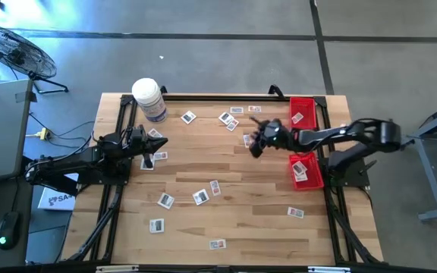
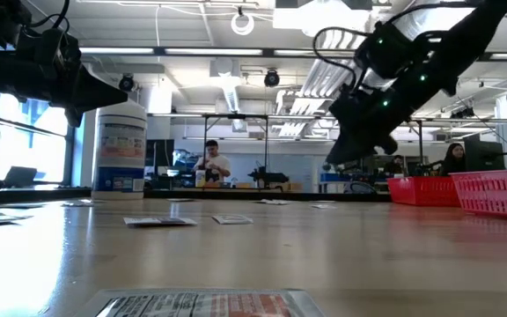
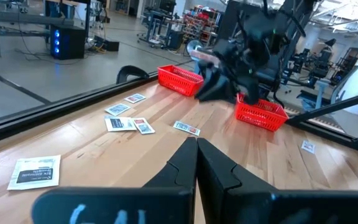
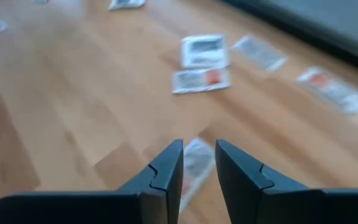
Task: Pick & Place First Aid Supplies
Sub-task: Put the ointment pack into the top basket
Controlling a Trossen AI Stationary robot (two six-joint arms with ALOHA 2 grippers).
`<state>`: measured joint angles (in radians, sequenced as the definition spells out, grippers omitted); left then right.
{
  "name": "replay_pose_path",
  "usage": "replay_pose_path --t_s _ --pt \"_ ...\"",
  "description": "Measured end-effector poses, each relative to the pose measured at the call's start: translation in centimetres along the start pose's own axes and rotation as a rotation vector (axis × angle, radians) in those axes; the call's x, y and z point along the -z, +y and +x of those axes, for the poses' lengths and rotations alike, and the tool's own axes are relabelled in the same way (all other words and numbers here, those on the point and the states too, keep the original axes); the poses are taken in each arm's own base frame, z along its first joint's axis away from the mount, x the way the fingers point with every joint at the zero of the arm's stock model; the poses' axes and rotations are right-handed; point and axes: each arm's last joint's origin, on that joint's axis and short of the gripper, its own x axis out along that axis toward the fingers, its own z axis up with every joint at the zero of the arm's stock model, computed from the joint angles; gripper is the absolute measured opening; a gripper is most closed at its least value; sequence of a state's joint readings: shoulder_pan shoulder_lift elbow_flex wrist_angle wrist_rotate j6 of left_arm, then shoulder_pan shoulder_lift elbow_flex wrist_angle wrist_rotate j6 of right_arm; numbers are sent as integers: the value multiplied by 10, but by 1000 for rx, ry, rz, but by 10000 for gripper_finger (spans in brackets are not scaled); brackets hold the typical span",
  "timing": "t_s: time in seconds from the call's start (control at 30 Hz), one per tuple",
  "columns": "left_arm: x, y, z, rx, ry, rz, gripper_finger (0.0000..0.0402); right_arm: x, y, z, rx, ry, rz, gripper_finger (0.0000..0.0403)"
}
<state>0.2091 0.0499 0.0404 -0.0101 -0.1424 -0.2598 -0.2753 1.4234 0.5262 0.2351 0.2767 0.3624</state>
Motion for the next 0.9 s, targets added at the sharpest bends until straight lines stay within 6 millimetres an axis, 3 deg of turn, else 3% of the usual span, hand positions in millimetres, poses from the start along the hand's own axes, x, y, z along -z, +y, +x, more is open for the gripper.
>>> replay_pose_path --t_s 0.2,0.37,0.63,0.9 --pt "0 0 0 0 0 0 1 22 9 27 -12 103 -1 87" --pt "0 0 0 0 0 0 1 27 12 41 0 150 -11 87" --pt "0 0 0 0 0 0 1 23 14 52 87 115 -91 87" --pt "0 0 0 0 0 0 1 31 15 54 14 203 -140 83"
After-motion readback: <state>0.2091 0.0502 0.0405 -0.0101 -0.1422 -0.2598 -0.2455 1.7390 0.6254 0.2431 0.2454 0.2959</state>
